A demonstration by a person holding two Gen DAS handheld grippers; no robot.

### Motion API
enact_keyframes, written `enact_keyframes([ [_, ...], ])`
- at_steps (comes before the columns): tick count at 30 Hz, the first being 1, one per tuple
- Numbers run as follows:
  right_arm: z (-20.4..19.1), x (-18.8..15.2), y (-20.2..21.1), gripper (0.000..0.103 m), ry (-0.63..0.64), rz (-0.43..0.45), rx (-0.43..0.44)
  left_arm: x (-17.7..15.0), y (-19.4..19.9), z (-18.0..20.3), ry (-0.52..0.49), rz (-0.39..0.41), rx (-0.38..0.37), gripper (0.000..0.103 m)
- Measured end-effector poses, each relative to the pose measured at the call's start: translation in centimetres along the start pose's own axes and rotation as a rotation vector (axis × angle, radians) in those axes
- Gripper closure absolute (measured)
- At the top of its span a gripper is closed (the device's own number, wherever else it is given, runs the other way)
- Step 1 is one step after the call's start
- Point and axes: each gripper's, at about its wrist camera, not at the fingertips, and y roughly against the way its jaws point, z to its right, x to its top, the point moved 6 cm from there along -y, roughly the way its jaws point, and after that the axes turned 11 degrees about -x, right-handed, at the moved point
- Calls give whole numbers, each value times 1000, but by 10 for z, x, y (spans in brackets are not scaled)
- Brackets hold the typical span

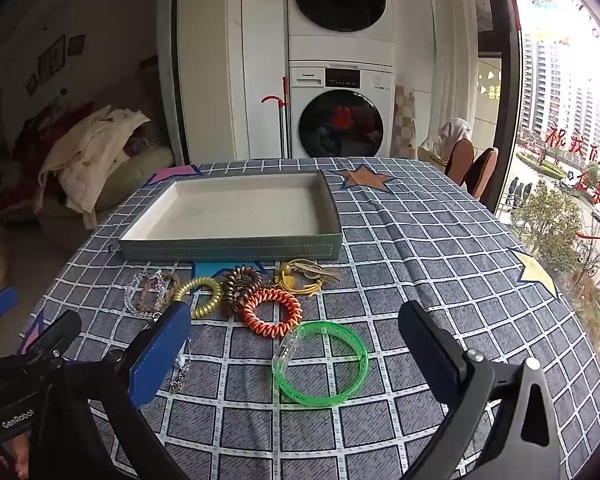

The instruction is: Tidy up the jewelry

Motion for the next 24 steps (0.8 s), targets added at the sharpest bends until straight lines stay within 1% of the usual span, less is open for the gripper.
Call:
enact_keyframes([
  [2,1,-1,0,0,2,-4,1,-1,0,1,3,-14,-17,0],
  [4,1,-1,0,0,11,-1,-3,0,0,2,8,-19,-13,0],
  [7,0,-1,-1,0,25,9,-6,5,4,-8,25,10,-23,0],
  [9,-3,1,5,0,23,15,-3,6,9,-5,20,21,-14,0],
  [11,1,3,9,0,8,17,4,8,9,-5,17,19,-11,0],
  [12,-1,5,8,0,7,16,4,4,9,-1,8,27,-5,0],
  [16,-12,14,1,0,8,11,5,3,8,-1,8,23,-5,0],
  [18,0,2,7,0,-14,39,15,3,8,-1,7,22,-6,0],
  [24,0,2,6,0,-21,42,19,1,6,-1,8,24,-1,0],
])
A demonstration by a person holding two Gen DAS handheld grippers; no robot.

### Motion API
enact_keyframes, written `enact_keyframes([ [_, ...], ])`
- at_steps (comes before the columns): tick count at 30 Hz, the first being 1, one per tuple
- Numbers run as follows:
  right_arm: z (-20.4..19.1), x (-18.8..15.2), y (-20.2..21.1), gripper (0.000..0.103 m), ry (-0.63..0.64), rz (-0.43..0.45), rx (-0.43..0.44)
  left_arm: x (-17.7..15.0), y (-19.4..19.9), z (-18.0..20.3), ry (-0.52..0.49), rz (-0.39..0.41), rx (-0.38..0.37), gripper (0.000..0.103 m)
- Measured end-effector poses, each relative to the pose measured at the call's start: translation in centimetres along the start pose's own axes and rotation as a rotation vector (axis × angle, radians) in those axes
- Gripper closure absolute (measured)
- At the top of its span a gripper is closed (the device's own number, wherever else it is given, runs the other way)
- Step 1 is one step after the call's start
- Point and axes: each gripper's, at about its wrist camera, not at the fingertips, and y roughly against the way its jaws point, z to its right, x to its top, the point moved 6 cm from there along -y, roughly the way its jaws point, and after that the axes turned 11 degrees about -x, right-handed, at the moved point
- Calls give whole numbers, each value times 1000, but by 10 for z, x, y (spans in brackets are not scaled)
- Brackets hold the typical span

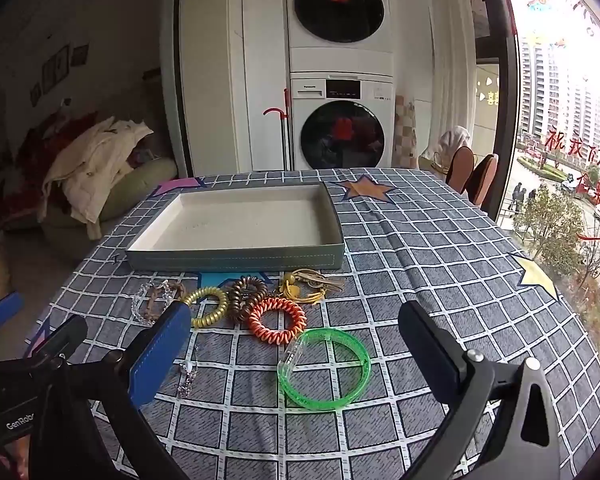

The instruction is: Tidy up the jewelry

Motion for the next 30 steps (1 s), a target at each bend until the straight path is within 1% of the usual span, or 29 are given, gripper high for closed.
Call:
enact_keyframes([
  [30,-1,2,3,0,-7,9,11,3,2,0,4,8,3,0],
])
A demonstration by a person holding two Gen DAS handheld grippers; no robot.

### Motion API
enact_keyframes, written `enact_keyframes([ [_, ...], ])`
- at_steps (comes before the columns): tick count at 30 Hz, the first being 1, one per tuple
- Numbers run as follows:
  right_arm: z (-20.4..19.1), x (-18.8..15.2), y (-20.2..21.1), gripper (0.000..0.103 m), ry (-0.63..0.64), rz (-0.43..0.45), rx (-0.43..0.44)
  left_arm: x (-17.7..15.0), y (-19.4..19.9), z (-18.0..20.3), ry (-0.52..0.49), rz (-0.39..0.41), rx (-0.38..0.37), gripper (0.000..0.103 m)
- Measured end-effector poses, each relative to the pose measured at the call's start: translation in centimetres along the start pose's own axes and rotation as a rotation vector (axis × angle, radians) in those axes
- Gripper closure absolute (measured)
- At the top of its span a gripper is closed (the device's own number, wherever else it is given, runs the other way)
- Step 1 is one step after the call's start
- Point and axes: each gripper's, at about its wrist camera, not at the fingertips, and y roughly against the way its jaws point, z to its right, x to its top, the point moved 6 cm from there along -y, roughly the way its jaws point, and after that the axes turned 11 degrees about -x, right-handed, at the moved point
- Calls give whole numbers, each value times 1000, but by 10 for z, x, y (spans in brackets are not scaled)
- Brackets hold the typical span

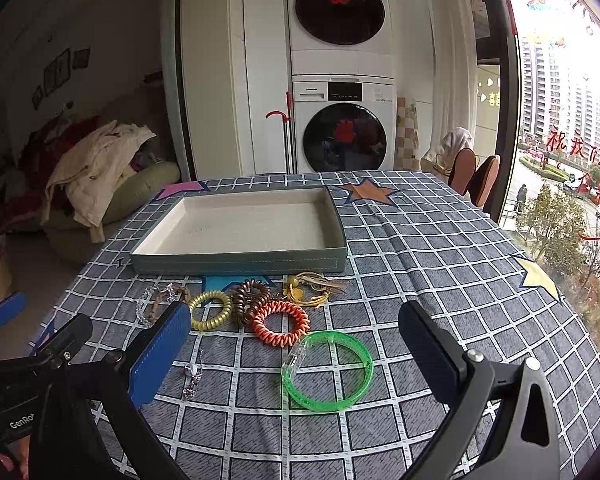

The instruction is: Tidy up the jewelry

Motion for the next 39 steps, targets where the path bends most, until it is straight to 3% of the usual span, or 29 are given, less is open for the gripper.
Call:
enact_keyframes([
  [39,2,-4,-5,0,-12,-17,3,-1,-6,-5,26,-30,3,0],
])
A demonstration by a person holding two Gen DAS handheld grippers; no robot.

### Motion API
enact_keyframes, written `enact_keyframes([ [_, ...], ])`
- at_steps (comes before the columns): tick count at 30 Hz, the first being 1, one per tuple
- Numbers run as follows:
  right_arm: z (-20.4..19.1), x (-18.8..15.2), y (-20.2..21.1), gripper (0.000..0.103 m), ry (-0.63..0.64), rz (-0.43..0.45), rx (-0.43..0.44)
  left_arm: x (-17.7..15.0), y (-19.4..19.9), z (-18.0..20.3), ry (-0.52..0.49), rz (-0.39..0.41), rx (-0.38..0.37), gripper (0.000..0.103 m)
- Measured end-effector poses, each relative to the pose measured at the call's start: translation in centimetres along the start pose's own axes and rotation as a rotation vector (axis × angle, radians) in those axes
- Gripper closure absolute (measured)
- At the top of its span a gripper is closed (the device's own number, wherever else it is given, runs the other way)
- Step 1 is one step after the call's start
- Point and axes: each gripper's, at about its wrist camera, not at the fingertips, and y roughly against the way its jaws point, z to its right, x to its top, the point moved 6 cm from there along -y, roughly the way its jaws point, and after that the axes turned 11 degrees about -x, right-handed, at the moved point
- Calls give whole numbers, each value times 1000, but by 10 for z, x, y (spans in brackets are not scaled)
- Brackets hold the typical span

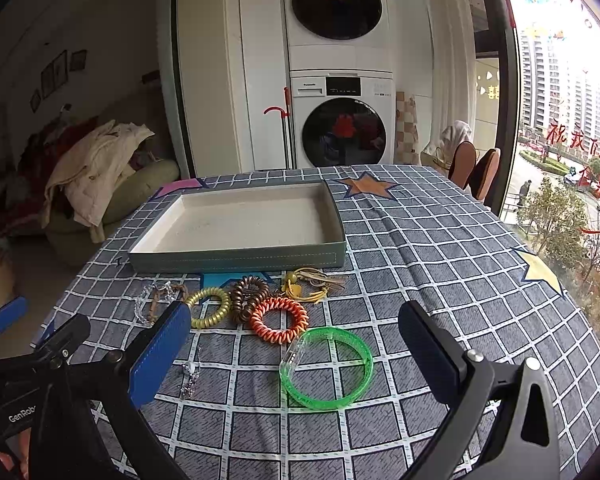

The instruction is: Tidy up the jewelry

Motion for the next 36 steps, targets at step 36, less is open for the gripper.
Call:
enact_keyframes([
  [36,0,-1,0,0,-2,-3,3,-3,-2,-2,4,-6,0,0],
])
